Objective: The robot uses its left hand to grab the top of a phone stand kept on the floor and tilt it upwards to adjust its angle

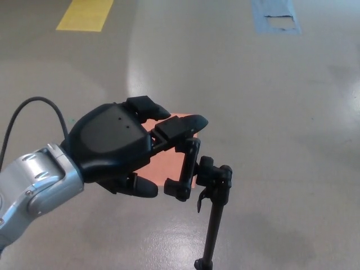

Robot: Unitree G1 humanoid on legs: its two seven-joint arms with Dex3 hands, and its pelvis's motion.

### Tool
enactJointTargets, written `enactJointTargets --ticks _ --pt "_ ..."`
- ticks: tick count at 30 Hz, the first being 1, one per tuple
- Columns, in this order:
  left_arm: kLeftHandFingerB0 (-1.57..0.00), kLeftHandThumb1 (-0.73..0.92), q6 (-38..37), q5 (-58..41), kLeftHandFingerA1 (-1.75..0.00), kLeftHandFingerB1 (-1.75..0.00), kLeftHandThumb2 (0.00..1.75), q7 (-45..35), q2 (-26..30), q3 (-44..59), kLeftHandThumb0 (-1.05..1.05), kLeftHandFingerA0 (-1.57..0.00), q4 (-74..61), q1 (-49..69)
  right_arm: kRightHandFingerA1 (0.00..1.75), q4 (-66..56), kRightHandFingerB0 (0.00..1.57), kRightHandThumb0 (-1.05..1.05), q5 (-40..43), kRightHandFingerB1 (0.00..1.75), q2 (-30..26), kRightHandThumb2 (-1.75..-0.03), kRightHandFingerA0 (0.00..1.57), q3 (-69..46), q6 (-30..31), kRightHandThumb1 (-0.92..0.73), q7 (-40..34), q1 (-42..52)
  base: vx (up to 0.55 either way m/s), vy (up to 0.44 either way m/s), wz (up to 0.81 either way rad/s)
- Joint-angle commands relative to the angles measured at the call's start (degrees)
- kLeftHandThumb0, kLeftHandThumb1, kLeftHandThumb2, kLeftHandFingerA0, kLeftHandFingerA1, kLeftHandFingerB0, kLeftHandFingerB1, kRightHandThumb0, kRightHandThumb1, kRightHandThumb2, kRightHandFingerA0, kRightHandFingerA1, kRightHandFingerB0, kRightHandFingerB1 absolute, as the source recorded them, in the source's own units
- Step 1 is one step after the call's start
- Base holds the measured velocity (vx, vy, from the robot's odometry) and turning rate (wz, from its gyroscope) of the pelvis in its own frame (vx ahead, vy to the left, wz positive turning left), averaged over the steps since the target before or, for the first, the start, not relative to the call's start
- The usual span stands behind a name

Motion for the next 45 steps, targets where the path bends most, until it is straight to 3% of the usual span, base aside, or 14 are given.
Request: enactJointTargets --ticks 1,16,17,24,25,29,30,45 --pt "-0.04 0.71 0.1 1.6 -0.34 -0.21 0.62 -0.7 0.3 0.4 -0.74 -0.35 -0.2 -0.1 0.39 0.3 0.28 -0.58 0.0 0.34 -1.1 -0.63 0.25 -0.3 0.1 -0.76 0.6 -0.2 0.0 0.0 0.0" --pt "-0.02 0.68 -0.8 1.9 -0.34 -0.2 0.62 0.2 0.8 0.9 -0.71 -0.35 1.1 0.1 0.38 0.5 0.29 -0.59 -1.0 0.33 -1.3 -0.62 0.25 0.4 0.4 -0.76 0.5 -1.0 0.0 0.0 0.0" --pt "0.0 0.57 -0.5 1.9 -0.48 -0.18 0.9 -0.2 0.8 1.0 -0.77 -0.3 0.7 0.4 0.38 0.5 0.29 -0.59 -1.2 0.33 -1.3 -0.62 0.26 0.5 0.4 -0.76 0.6 -1.0 0.0 0.0 0.0" --pt "0.0 0.58 -0.6 2.8 -0.48 -0.18 0.91 -0.7 1.1 0.7 -0.77 -0.3 0.1 0.9 0.39 0.4 0.29 -0.58 -1.4 0.34 -1.3 -0.63 0.27 0.7 -0.2 -0.76 0.7 -0.9 0.0 0.0 0.0" --pt "-0.02 0.69 -0.7 2.8 -0.34 -0.2 0.62 -0.4 1.1 0.6 -0.72 -0.36 0.3 0.9 0.39 0.5 0.3 -0.58 -1.2 0.34 -1.3 -0.63 0.27 0.5 -0.1 -0.75 0.8 -1.0 0.0 0.0 0.0" --pt "-0.03 0.69 -1.0 3.3 -0.34 -0.2 0.62 -0.2 1.2 0.4 -0.71 -0.36 0.7 0.9 0.39 0.3 0.28 -0.58 -1.3 0.33 -1.4 -0.62 0.27 0.5 -0.1 -0.75 0.9 -1.2 0.0 0.0 0.0" --pt "-0.01 0.58 -0.7 3.2 -0.47 -0.17 0.9 -0.8 1.2 0.3 -0.77 -0.29 0.5 1.1 0.39 0.3 0.28 -0.58 -1.6 0.33 -1.5 -0.62 0.29 0.8 -0.2 -0.76 0.8 -1.2 0.0 0.0 0.0" --pt "0.0 0.56 -0.3 4.0 -0.47 -0.16 0.9 -0.9 0.6 0.0 -0.75 -0.28 -0.1 3.4 0.4 0.5 0.29 -0.58 -1.3 0.34 -1.3 -0.62 0.29 0.5 0.0 -0.75 1.0 -1.4 0.0 0.0 0.0"
